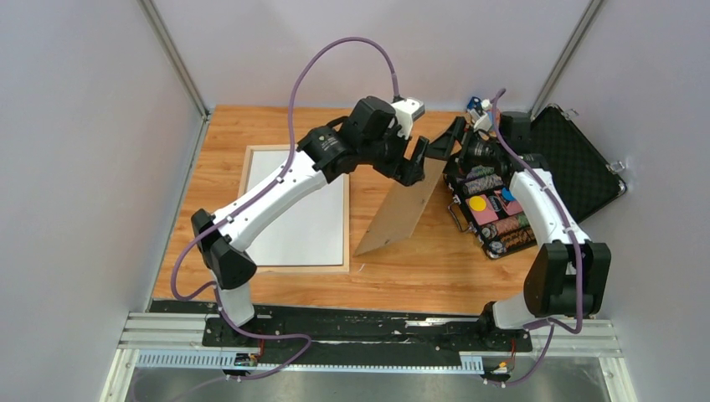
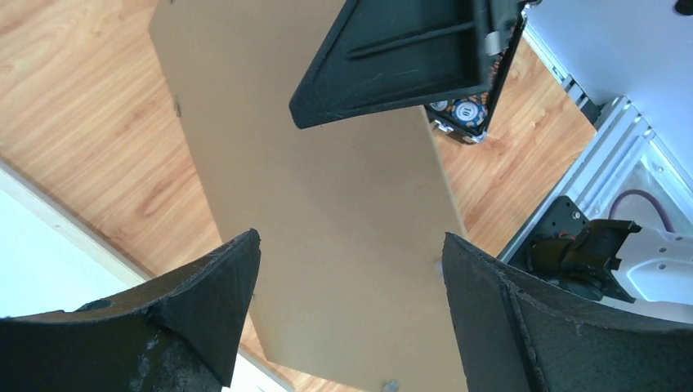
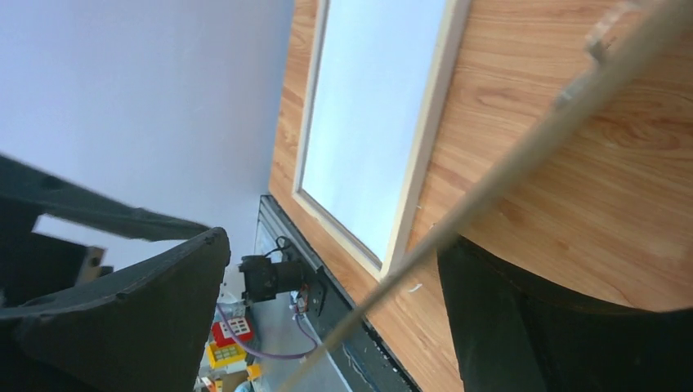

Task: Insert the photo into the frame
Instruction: Turn over the photo frame item at the center of the board.

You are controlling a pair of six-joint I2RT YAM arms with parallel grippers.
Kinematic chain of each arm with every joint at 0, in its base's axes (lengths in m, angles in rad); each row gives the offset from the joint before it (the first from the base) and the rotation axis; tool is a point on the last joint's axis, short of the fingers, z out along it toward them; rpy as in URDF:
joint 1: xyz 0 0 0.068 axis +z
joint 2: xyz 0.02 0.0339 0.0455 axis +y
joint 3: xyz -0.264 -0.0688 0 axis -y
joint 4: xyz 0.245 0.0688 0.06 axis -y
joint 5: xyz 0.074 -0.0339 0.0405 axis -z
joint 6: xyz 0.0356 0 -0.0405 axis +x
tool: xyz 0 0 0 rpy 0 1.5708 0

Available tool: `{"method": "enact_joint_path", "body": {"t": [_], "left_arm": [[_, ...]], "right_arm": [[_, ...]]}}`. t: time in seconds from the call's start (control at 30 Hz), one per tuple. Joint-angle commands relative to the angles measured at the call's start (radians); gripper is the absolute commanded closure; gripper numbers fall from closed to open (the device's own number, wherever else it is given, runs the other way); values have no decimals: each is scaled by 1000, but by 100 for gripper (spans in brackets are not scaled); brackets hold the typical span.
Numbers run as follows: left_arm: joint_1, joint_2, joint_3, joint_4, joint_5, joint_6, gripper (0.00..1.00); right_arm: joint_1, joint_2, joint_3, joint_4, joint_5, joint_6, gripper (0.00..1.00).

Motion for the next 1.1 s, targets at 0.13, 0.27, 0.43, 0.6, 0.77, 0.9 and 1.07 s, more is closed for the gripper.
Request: {"method": "enact_joint_path", "body": {"t": [0.13,0.27,0.43,0.6,0.77,0.9,1.07], "left_arm": [[8,-108,2,8,-79,92,7],[59,-142,-31,14,-72,102,6],[137,-182,-81,31,-50,104,6],[217,-227,-162,63,-24,116,5],[316,-259,-279,121,64,110,5],[383,-277,-387,191,134,107,4],[443,-296,-503,301,222,105,0]], "right_arm": [[-2,-41,-84,-40,168,-71,15],[-2,-61,-116,-38,211,-93,26],[-51,-65,-151,2,194,-108,51],[-103,-47,-193,57,163,-125,79],[-177,-22,-186,60,118,-144,97],[-242,-20,-182,60,56,-158,100],[-326,-10,-192,85,-107,-137,100]]}}
